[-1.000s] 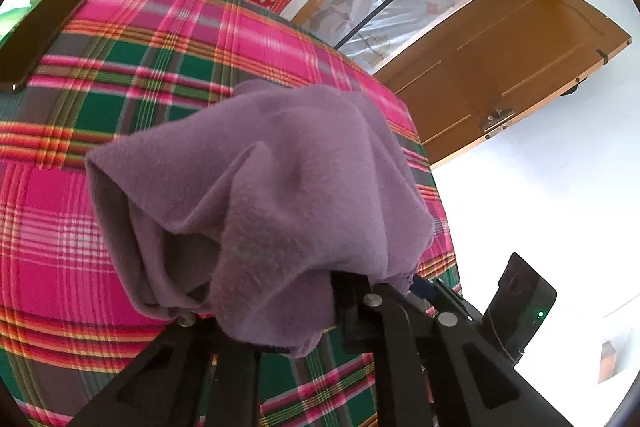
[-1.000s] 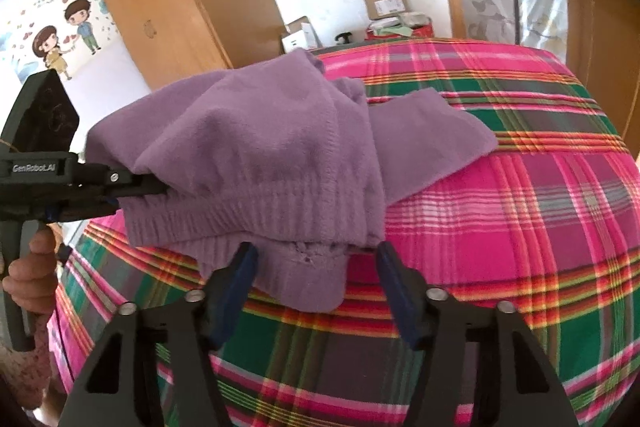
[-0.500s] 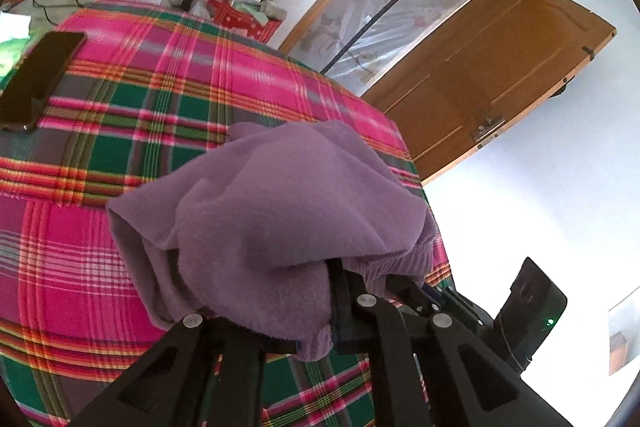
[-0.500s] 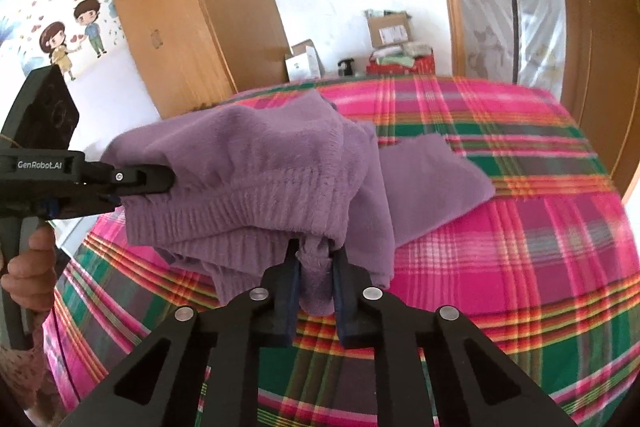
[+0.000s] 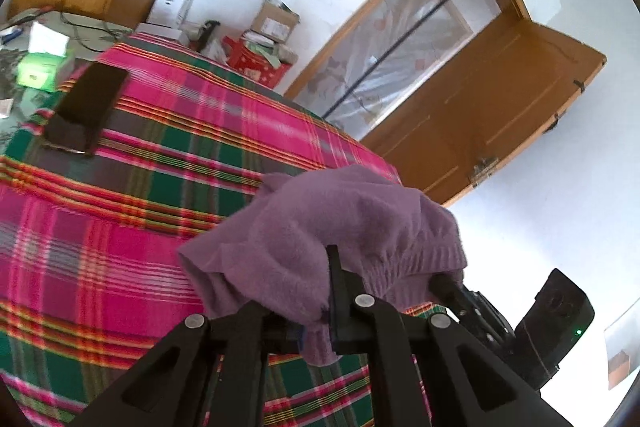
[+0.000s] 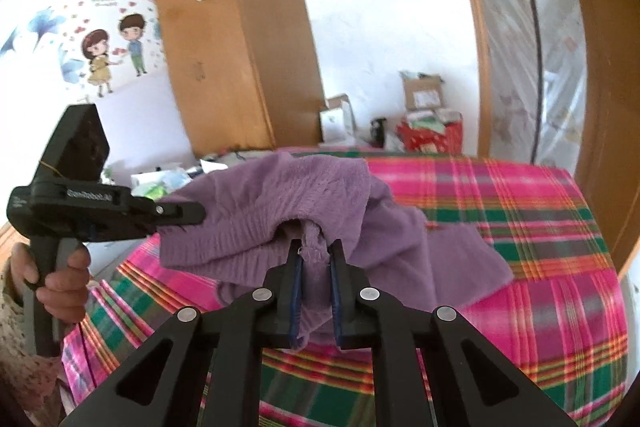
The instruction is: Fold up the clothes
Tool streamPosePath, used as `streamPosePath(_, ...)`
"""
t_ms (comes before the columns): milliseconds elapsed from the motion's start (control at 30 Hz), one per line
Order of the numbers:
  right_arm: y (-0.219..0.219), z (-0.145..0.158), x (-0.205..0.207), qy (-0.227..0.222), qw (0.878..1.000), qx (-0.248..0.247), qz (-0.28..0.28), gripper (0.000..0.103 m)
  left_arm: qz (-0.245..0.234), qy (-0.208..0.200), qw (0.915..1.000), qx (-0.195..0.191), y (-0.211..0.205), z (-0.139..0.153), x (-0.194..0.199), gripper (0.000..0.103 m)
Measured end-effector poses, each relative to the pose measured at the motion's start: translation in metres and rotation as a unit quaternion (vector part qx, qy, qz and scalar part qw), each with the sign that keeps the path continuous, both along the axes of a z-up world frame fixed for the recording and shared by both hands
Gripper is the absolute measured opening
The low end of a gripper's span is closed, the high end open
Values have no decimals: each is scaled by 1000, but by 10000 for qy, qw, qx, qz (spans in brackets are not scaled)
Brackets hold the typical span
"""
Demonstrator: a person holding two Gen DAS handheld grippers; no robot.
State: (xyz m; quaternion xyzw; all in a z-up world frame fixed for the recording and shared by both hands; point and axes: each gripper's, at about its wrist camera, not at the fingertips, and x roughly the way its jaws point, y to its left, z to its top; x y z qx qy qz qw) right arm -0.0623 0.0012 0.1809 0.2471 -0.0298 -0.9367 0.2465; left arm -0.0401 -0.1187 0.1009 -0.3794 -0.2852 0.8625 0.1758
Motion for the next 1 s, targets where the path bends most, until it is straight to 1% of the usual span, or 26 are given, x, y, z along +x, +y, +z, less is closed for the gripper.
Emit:
streamPosePath(233,-36,16,4,93,9984,-154,534,12,506,0,9986,138,-42,-4,19,7)
streamPosePath(367,-58,16,15,68,9964,-68,838,12,711,-47,9973,149,-61,-8,23,7)
streamPosePath(467,-70,13,18,-44,9949,-134,1001,12,751,-96,9971,61,-66,-12,24,7)
streamPosePath(600,-85,9,23,-175,9924,-215,1200,12,864,-153,9960,154,-77,-19,23,7)
streamPosePath(733,-102,7,28,-253,9894,-298,1400,11,1001,-153,9947,166,-91,-20,24,7)
streamPosePath(867,-120,5,31,-344,9844,-431,1669,11,1189,-160,9926,158,-104,-20,28,7)
streamPosePath(1000,-145,1,30,-477,9790,-474,1926,11,1368,-230,9903,52,-118,-25,32,7)
